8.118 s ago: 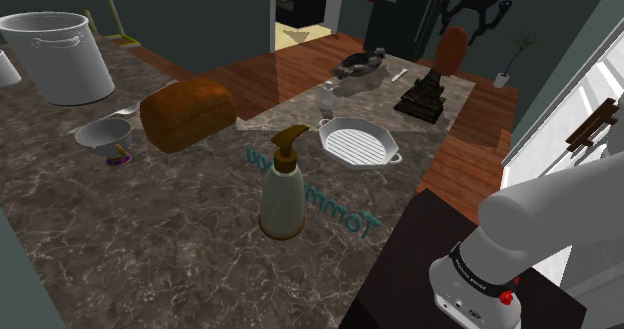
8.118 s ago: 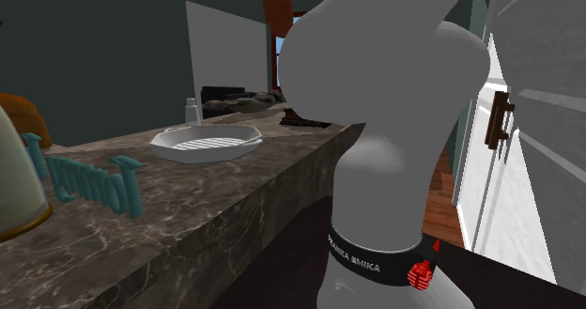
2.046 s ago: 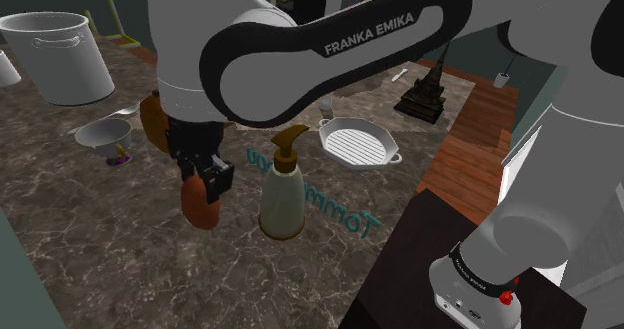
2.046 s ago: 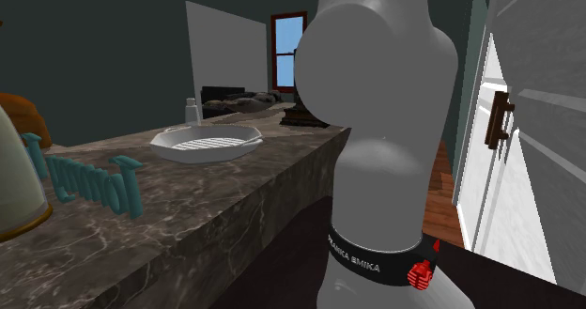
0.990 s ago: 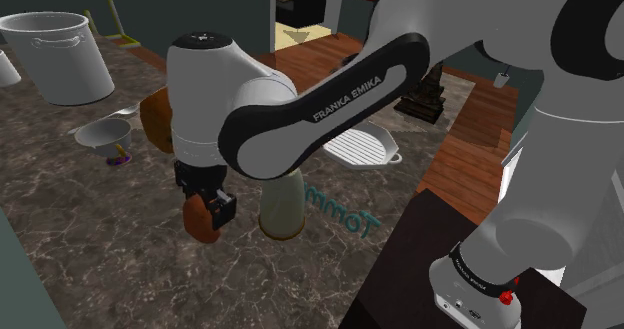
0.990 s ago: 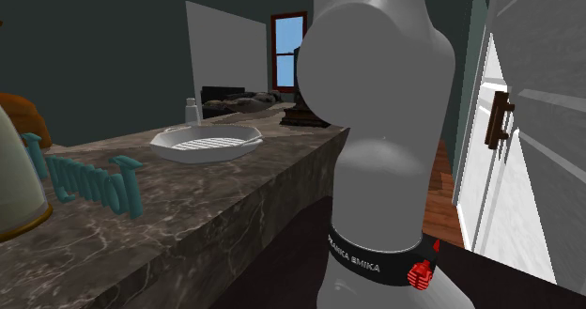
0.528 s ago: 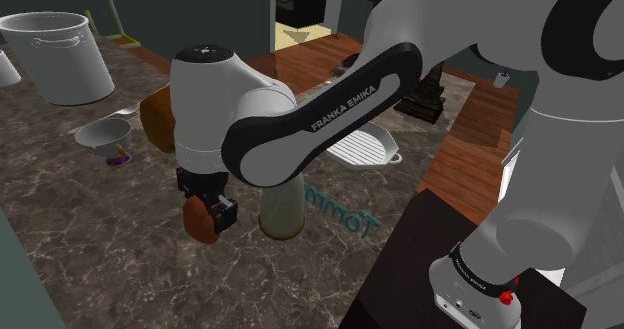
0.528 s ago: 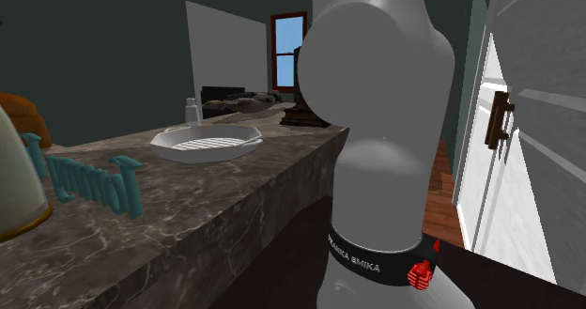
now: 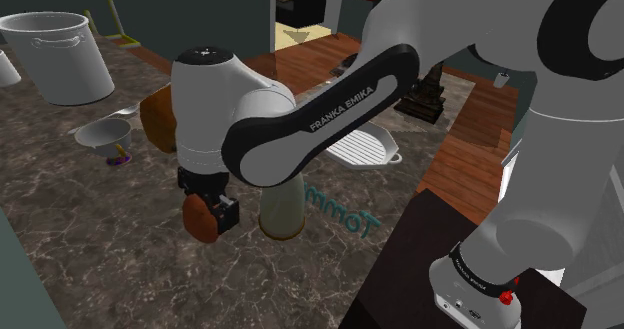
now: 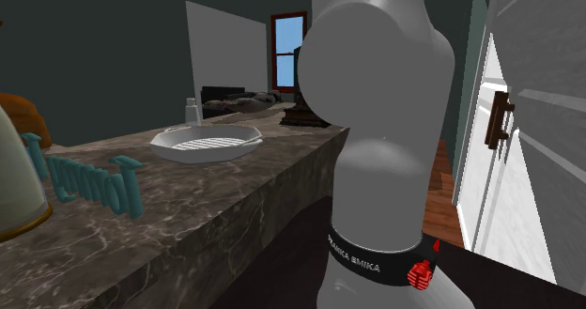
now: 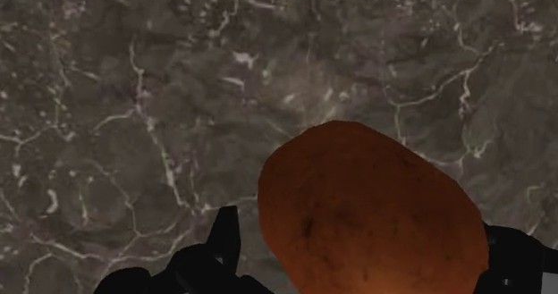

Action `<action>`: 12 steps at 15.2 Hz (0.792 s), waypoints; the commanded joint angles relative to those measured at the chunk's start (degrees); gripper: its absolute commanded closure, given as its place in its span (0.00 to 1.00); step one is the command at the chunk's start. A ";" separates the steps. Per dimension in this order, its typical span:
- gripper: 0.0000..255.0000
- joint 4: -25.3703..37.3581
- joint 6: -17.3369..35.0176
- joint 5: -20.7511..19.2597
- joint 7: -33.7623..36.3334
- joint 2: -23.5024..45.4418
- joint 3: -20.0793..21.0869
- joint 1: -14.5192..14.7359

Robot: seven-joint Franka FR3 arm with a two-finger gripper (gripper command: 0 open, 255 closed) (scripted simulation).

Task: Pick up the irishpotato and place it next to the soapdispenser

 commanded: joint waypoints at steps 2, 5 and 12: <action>0.00 0.50 -2.82 2.80 -1.73 -2.82 1.72 -1.73; 0.00 1.37 -5.41 5.21 -3.30 -5.26 2.97 -3.15; 0.00 1.37 -5.41 5.22 -3.31 -5.26 2.95 -3.14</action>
